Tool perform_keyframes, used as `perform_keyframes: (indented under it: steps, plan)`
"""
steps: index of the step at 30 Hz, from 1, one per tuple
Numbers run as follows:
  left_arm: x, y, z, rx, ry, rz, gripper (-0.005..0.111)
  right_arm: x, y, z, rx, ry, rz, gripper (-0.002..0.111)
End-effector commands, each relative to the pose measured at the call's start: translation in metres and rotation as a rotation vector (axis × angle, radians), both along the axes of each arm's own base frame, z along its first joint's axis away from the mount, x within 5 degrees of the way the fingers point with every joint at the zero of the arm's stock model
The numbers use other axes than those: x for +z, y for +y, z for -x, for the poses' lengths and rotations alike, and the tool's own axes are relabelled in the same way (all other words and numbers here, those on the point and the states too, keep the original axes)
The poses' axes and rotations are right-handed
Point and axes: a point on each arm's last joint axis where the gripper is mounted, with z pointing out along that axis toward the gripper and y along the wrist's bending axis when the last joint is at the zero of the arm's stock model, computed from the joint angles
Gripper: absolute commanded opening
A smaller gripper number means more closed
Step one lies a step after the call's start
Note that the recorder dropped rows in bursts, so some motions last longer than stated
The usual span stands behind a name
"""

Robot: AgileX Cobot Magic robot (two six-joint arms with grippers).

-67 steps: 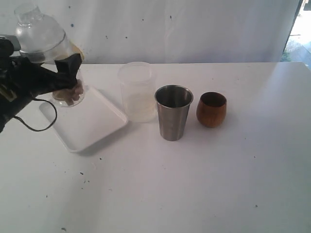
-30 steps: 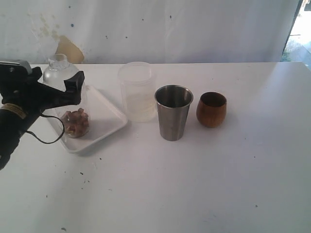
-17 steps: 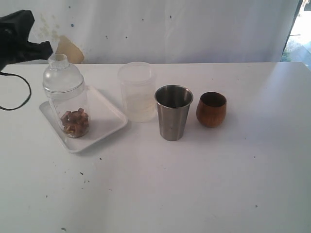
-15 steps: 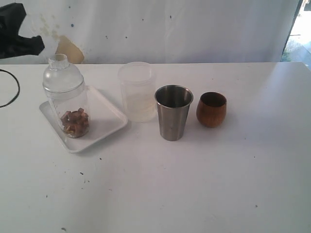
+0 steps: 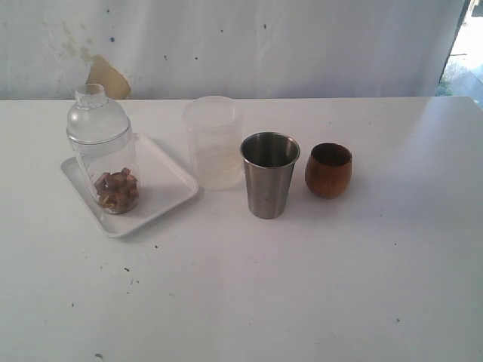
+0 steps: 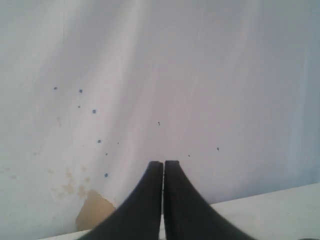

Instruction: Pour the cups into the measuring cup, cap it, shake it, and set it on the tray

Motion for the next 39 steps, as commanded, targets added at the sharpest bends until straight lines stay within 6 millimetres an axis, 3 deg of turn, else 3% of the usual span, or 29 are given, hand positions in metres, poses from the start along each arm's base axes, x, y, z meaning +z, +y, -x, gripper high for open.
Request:
perform_keyframes:
  steps: [1,9,30,39]
  plan:
    - [0.0,0.007,0.023,-0.003,0.05,-0.015,0.001,-0.001,0.0,0.0,0.005,-0.008,-0.003,0.0]
    - [-0.004,0.015,0.051,-0.005,0.099,-0.035,0.001,-0.001,0.0,0.0,0.005,-0.008,-0.003,0.0]
    - [-0.002,0.016,0.054,-0.006,0.082,-0.037,0.001,-0.001,0.0,0.0,0.005,-0.008,-0.003,0.0]
    - [0.006,0.029,0.08,0.09,-0.026,-0.006,0.001,-0.001,0.0,0.0,0.005,-0.008,-0.003,0.0]
